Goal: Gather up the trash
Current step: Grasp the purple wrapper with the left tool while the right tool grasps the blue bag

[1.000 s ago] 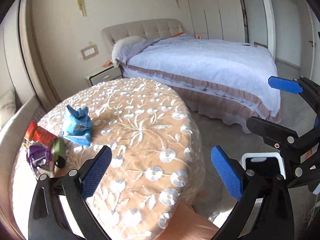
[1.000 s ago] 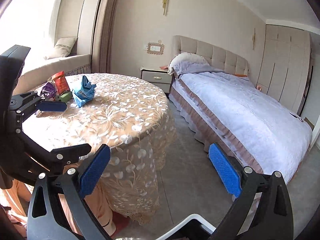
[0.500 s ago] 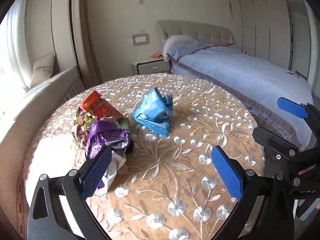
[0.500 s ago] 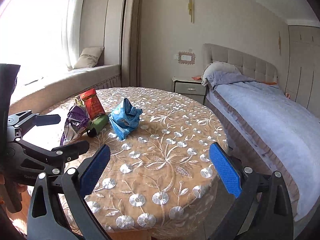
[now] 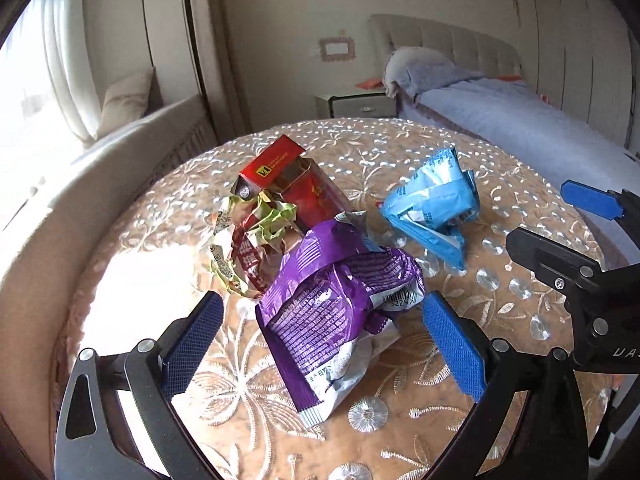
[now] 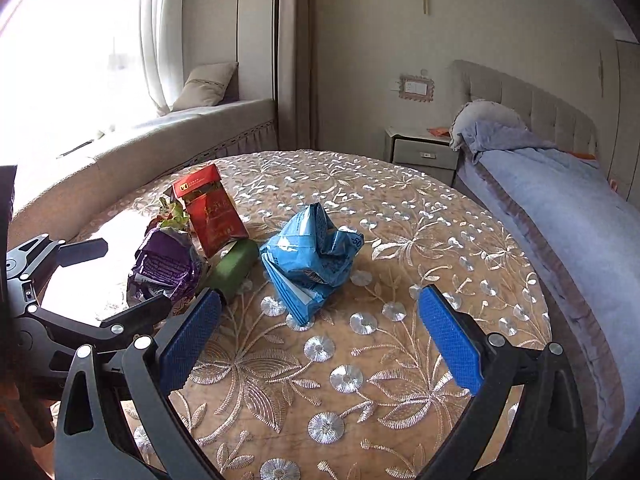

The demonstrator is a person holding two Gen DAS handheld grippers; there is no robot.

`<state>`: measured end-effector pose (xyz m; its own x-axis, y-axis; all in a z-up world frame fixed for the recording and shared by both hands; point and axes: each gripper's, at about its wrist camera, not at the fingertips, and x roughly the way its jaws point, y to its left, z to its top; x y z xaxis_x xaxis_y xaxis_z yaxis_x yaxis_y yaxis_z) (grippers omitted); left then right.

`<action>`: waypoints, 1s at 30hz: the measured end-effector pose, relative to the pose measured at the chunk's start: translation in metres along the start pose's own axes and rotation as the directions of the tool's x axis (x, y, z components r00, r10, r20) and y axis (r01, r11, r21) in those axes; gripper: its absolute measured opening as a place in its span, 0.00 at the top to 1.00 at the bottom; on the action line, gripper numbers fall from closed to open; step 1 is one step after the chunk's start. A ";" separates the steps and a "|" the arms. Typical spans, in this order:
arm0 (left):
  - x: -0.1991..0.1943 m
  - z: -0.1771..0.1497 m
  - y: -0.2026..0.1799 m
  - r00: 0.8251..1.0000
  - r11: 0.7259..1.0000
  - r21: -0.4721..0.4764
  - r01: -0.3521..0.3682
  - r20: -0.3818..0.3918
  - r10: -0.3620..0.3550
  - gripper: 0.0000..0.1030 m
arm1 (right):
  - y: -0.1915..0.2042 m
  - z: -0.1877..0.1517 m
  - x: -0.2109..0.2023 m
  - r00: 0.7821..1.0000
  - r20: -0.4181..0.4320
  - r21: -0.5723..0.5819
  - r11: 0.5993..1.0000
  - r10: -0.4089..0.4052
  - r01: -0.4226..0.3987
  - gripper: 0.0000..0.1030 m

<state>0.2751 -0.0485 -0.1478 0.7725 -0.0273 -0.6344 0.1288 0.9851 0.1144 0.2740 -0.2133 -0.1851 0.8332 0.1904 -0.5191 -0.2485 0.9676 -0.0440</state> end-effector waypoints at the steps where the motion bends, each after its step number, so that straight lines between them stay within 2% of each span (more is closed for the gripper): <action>1: 0.007 0.001 0.002 1.000 1.000 -0.001 0.013 -0.016 -0.013 0.05 | 0.001 0.003 0.008 1.000 -0.020 -0.003 1.000 -0.004 0.004 0.04; 6: 0.038 0.005 0.008 0.996 1.000 -0.019 0.024 -0.089 -0.026 0.05 | 0.000 0.022 0.065 0.983 -0.180 0.018 0.999 -0.024 0.028 0.05; 9: 0.047 0.008 0.013 0.993 0.998 -0.046 0.049 -0.109 -0.054 0.06 | -0.007 0.028 0.093 0.974 -0.226 0.060 0.998 -0.006 0.020 0.04; 11: 0.049 0.010 0.015 0.992 0.996 -0.061 0.065 -0.109 -0.072 0.13 | -0.011 0.029 0.105 0.970 -0.239 0.098 0.995 0.033 -0.010 0.05; 12: 0.049 0.011 0.017 0.992 0.995 -0.066 0.068 -0.105 -0.075 0.15 | -0.013 0.029 0.107 0.971 -0.231 0.118 0.992 0.061 -0.034 0.12; 13: 0.049 0.011 0.017 0.992 0.996 -0.067 0.065 -0.102 -0.071 0.17 | -0.014 0.028 0.108 0.972 -0.218 0.134 0.990 0.083 -0.055 0.31; 16: 0.045 0.010 0.017 0.994 0.996 -0.066 0.065 -0.085 -0.071 0.23 | -0.017 0.027 0.107 0.976 -0.197 0.149 0.987 0.089 -0.060 0.46; 22: 0.019 0.010 0.019 0.996 0.992 -0.094 0.085 -0.032 -0.088 0.25 | -0.016 0.023 0.076 0.991 -0.121 0.119 0.992 0.065 -0.050 0.47; 30: -0.038 0.016 -0.003 0.994 0.996 -0.038 0.082 0.076 -0.079 0.25 | -0.016 0.020 0.004 0.999 -0.012 0.078 0.997 0.030 -0.029 0.48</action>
<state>0.2552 -0.0531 -0.1114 0.8048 -0.1182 -0.5816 0.1680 0.9853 0.0323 0.2909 -0.2248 -0.1697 0.8193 0.2170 -0.5307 -0.2328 0.9718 0.0380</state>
